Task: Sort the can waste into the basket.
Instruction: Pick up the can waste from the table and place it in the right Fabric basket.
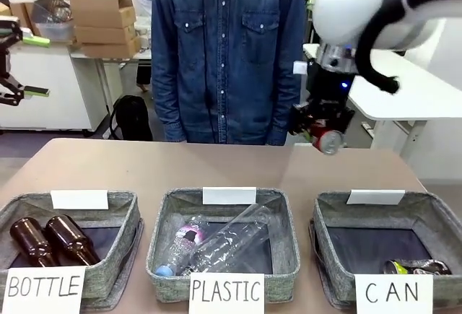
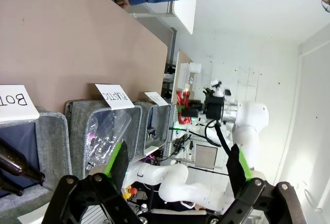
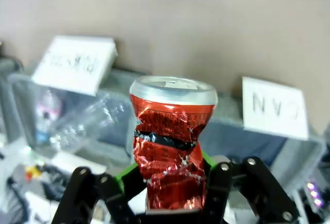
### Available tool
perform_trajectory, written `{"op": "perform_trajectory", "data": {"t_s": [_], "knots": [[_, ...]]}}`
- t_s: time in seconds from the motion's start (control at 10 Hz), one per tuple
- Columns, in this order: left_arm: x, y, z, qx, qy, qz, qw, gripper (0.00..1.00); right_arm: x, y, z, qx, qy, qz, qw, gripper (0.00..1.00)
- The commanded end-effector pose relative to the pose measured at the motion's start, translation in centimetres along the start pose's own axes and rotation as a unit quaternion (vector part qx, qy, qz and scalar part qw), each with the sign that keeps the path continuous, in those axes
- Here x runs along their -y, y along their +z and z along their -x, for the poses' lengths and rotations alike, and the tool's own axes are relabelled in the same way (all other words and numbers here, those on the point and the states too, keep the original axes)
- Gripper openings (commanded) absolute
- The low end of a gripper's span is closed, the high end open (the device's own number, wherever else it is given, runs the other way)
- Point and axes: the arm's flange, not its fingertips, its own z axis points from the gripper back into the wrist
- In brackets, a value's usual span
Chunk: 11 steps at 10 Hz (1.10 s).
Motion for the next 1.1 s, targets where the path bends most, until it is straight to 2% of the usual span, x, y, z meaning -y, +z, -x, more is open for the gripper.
{"op": "perform_trajectory", "data": {"t_s": [0.0,0.3,0.8,0.9,1.0], "knots": [[0.0,0.3,0.2,-0.004,-0.005,0.000,1.000,1.00,2.7,-0.9,5.3,-0.011,0.012,-0.021,1.000,0.27],[0.0,0.3,0.2,-0.004,-0.005,0.000,1.000,1.00,5.8,-2.6,11.2,0.000,-0.035,-0.031,0.999,0.27],[0.0,0.3,0.2,-0.004,-0.005,0.000,1.000,1.00,8.4,-4.7,13.3,-0.003,-0.050,-0.059,0.997,0.27],[0.0,0.3,0.2,-0.004,-0.005,0.000,1.000,1.00,8.5,-4.8,13.2,-0.003,-0.050,-0.064,0.997,0.64],[0.0,0.3,0.2,-0.004,-0.005,0.000,1.000,1.00,8.6,-4.9,13.2,-0.004,-0.050,-0.064,0.997,0.86]]}}
